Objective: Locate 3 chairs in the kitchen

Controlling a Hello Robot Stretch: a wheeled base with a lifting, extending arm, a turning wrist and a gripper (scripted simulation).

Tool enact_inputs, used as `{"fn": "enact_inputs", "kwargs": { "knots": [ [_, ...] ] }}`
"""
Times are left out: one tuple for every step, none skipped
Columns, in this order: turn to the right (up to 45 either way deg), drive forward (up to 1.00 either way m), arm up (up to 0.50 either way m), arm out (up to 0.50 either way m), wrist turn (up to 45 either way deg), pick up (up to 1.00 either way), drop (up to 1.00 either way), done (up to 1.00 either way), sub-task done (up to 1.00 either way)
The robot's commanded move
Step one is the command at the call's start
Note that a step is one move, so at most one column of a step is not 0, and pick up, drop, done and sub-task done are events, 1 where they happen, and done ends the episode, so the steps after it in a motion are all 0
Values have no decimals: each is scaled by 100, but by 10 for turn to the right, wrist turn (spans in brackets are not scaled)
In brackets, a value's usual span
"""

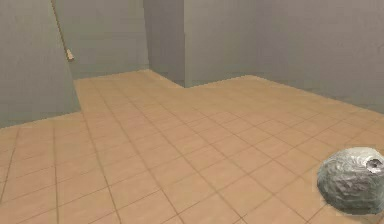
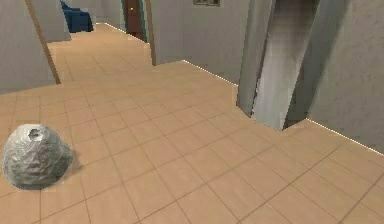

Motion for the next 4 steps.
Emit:
{"fn": "enact_inputs", "kwargs": {
  "knots": [
    [60,0,0,0,0,0,0,0,0],
    [0,30,0,0,0,0,0,0,0],
    [-360,0,0,0,0,0,0,0,0],
    [0,55,0,0,0,0,0,0,0]
  ]
}}
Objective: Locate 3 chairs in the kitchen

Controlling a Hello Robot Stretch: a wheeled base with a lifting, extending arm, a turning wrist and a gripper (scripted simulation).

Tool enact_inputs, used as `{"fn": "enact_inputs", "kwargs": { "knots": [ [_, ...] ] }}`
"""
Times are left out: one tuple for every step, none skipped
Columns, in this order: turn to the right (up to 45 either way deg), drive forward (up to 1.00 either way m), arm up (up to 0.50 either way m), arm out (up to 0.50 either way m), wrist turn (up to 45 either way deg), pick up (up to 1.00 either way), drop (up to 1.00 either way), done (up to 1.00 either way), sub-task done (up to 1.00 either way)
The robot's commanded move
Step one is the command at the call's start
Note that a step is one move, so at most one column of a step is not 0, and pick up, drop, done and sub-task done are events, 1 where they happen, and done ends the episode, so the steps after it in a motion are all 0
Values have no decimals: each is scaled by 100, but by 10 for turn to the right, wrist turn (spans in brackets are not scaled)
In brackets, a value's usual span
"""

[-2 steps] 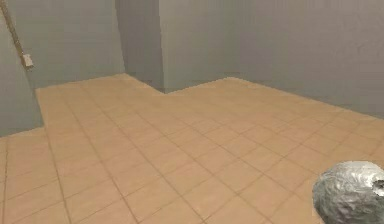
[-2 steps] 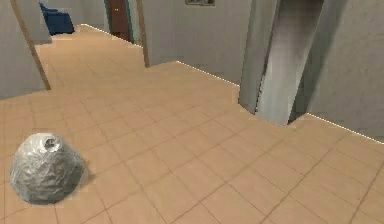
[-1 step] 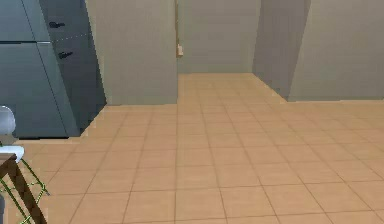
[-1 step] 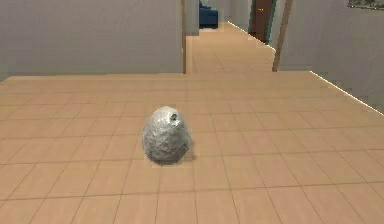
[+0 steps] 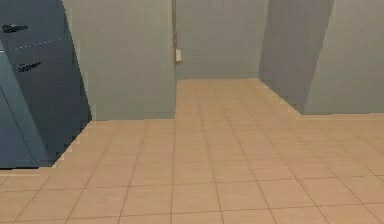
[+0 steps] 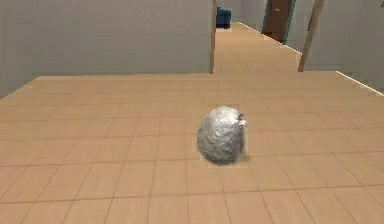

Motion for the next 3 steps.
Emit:
{"fn": "enact_inputs", "kwargs": {
  "knots": [
    [-450,0,0,0,0,0,0,0,0],
    [-240,0,0,0,0,0,0,0,0],
    [0,0,0,0,0,0,0,100,0]
  ]
}}
